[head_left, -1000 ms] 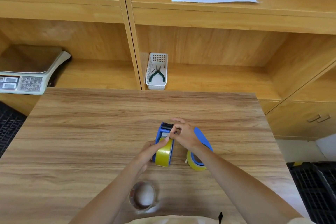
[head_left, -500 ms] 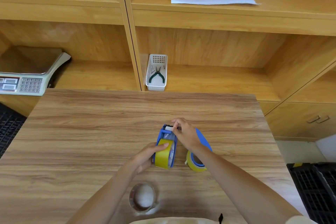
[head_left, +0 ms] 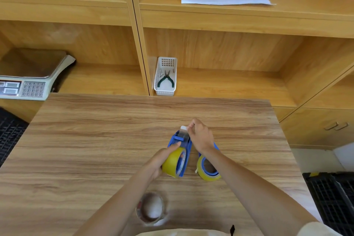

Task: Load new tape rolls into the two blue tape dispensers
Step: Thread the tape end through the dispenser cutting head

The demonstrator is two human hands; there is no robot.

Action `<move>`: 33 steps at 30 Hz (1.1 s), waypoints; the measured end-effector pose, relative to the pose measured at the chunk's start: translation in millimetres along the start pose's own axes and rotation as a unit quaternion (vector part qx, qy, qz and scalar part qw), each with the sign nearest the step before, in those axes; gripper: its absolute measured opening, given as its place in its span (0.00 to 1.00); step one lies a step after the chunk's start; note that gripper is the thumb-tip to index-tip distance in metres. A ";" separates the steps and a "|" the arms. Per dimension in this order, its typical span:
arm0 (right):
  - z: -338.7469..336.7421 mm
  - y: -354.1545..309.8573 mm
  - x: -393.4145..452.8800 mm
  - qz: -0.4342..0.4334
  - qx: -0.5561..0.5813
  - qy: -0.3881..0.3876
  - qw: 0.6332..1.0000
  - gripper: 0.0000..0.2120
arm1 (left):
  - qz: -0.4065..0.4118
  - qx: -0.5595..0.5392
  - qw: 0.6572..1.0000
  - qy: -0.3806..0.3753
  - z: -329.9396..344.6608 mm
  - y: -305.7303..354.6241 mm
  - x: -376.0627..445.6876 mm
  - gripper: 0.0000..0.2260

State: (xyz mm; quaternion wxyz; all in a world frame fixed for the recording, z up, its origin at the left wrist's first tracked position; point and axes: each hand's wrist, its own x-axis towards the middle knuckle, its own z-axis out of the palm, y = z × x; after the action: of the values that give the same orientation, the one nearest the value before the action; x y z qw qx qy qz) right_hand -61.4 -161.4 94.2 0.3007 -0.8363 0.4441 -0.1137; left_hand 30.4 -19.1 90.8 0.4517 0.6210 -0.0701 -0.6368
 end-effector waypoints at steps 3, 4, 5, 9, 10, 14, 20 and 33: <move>-9.0 2.2 8.5 0.033 0.006 0.004 0.999 0.05 | 0.021 0.028 0.999 -0.039 -4.2 -0.6 -4.3 0.23; -13.4 3.5 12.1 0.045 0.010 0.006 0.999 0.05 | 0.031 0.036 0.996 -0.069 -8.0 -2.2 -5.7 0.23; -17.7 5.4 15.5 0.054 0.012 0.006 0.998 0.05 | 0.043 0.042 0.993 -0.103 -11.2 -4.4 -7.1 0.24; -25.9 7.8 25.3 0.071 0.026 -0.012 0.997 0.05 | 0.074 0.035 0.981 -0.178 -17.5 -12.3 -12.9 0.26; -25.9 6.9 26.4 0.071 0.031 -0.018 0.997 0.05 | 0.075 0.033 0.980 -0.182 -16.5 -11.6 -14.4 0.26; -25.0 5.1 27.3 0.071 0.038 -0.025 0.996 0.06 | 0.036 -0.016 0.990 -0.136 -8.0 -5.9 -17.1 0.18; -28.7 3.1 29.4 0.071 0.042 -0.031 0.996 0.06 | 0.034 0.007 0.995 -0.093 -3.6 2.9 -22.0 0.16; -26.1 12.7 17.0 0.403 0.419 -0.245 0.776 0.10 | 0.108 0.004 0.994 -0.034 -2.4 0.3 -31.3 0.21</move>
State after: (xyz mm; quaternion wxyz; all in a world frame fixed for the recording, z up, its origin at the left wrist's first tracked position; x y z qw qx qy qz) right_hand -72.1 -191.1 105.9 0.7384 -0.3717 0.5603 0.0517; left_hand 26.9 2.6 113.3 0.5129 0.5895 -0.1545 -0.6046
